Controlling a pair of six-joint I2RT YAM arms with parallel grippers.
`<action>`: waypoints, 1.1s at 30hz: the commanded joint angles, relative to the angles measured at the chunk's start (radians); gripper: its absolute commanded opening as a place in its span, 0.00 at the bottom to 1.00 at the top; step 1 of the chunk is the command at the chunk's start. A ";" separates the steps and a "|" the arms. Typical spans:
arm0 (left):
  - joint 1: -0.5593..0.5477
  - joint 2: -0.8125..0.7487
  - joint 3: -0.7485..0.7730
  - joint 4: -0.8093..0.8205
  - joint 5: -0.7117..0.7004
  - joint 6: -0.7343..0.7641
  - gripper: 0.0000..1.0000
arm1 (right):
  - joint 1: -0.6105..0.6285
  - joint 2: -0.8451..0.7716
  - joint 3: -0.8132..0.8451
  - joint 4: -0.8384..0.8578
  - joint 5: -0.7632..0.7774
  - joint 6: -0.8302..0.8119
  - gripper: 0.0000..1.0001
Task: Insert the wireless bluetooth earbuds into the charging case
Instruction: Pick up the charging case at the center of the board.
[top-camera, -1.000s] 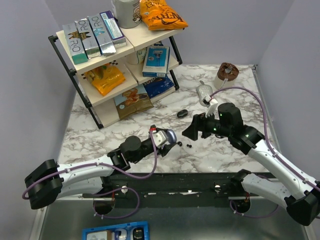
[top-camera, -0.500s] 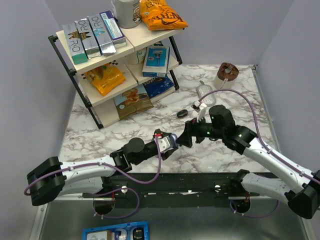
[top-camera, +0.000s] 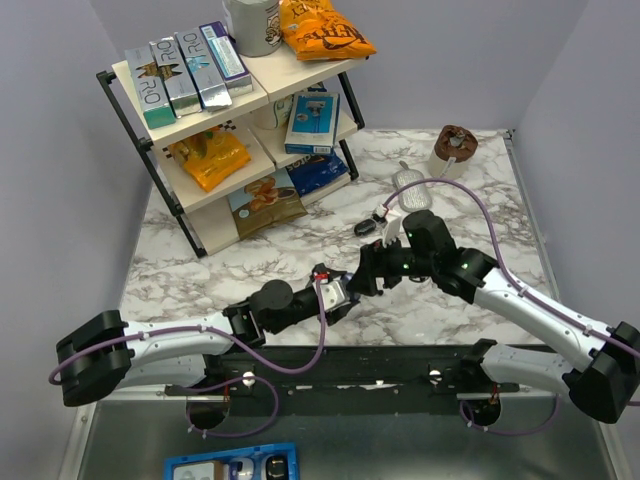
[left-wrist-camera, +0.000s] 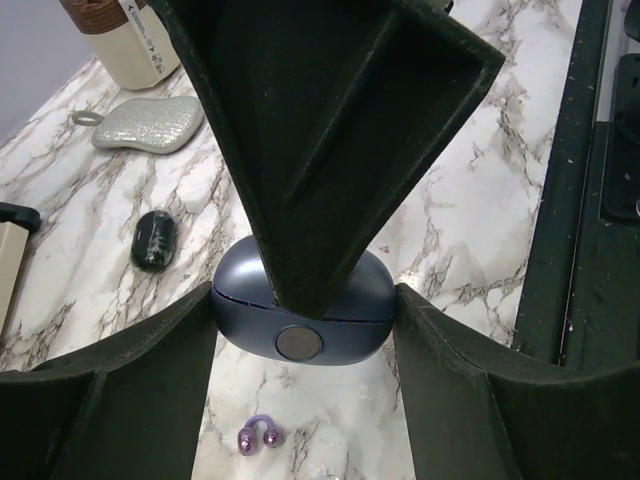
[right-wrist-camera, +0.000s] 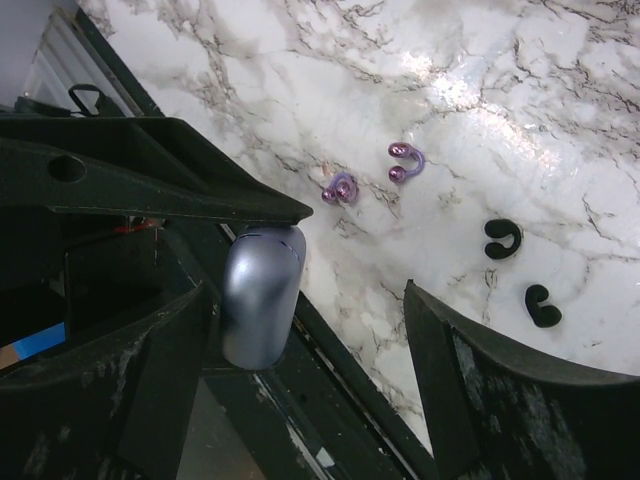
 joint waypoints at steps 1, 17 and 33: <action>-0.007 -0.023 -0.005 0.047 -0.028 0.011 0.00 | 0.008 0.003 -0.004 0.045 -0.029 0.013 0.85; -0.007 -0.042 -0.007 0.055 -0.059 0.007 0.01 | 0.008 0.047 -0.003 0.091 -0.101 0.017 0.48; -0.007 -0.106 -0.007 -0.039 -0.094 0.056 0.77 | 0.009 0.038 0.083 -0.068 -0.201 -0.019 0.01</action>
